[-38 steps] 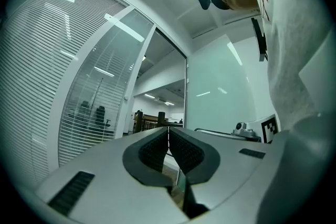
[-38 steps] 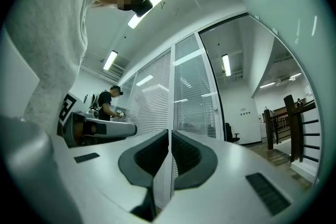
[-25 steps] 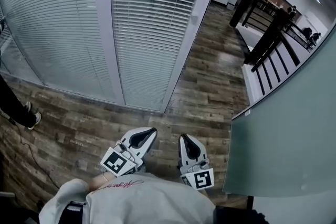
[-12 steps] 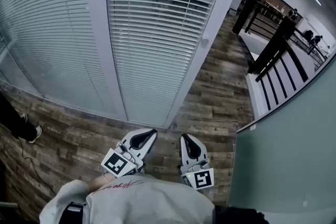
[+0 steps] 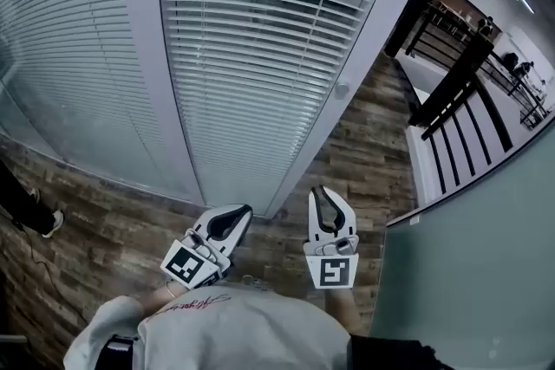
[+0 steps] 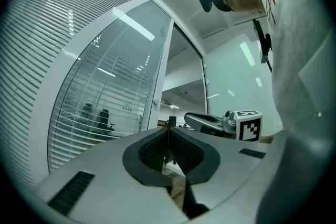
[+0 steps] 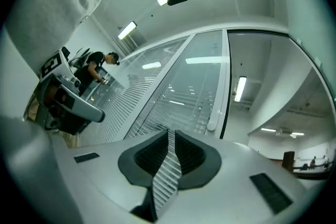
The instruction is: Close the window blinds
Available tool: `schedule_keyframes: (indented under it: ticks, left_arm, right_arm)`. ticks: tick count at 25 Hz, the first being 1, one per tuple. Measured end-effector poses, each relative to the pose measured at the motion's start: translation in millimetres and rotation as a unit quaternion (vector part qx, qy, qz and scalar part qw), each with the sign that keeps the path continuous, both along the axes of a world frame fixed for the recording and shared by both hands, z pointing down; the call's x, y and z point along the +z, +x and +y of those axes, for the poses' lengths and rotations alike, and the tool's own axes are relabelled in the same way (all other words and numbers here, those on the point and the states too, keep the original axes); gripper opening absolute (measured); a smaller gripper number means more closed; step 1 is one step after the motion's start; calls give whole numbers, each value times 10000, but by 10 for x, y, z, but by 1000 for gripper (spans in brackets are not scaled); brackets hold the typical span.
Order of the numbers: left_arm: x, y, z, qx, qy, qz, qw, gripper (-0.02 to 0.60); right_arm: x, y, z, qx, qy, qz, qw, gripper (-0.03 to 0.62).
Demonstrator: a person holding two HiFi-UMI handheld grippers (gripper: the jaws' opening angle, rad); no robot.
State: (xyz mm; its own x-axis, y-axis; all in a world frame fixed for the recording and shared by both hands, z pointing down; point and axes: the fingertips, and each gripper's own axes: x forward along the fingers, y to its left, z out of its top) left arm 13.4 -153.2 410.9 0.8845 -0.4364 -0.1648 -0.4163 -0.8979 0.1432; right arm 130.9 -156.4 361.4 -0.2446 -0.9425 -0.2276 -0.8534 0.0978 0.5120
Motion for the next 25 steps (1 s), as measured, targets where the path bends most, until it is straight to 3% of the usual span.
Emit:
schedule_keyframes:
  ticks: [1,4,7,12,14,21,25]
  left_arm:
    - [-12,24,-26,-29,8,24,10000,18]
    - [-54,84,-66,-60,143,19,9999,18]
    - [-44,106,-155,-134,89,15,9999,18]
    - [-21,127,-188,-109,-23,20,9999,18]
    - [-22,154,-196,-54,-22,2,10000,18]
    - [-2,62,-288,-222,1,-71,9997,18]
    - [8,-30,-286,-331,-5,-98,9994,18]
  right_arm:
    - [-83,55,-92,6,137,117,9998,29]
    - [17,413,-399,620,-499,519,9955,30]
    - [-224,688,-703,1045,-388,791,9906,31]
    - [-737,909,-1184,1467,42,272,9888,40]
    - [-812,947,-1342,1562,23,94,9877,101]
    - [-825,1017,-1712,1456,-169,-696,9867,107]
    - [-833,1012,-1717,1522,4,-861,9846,107]
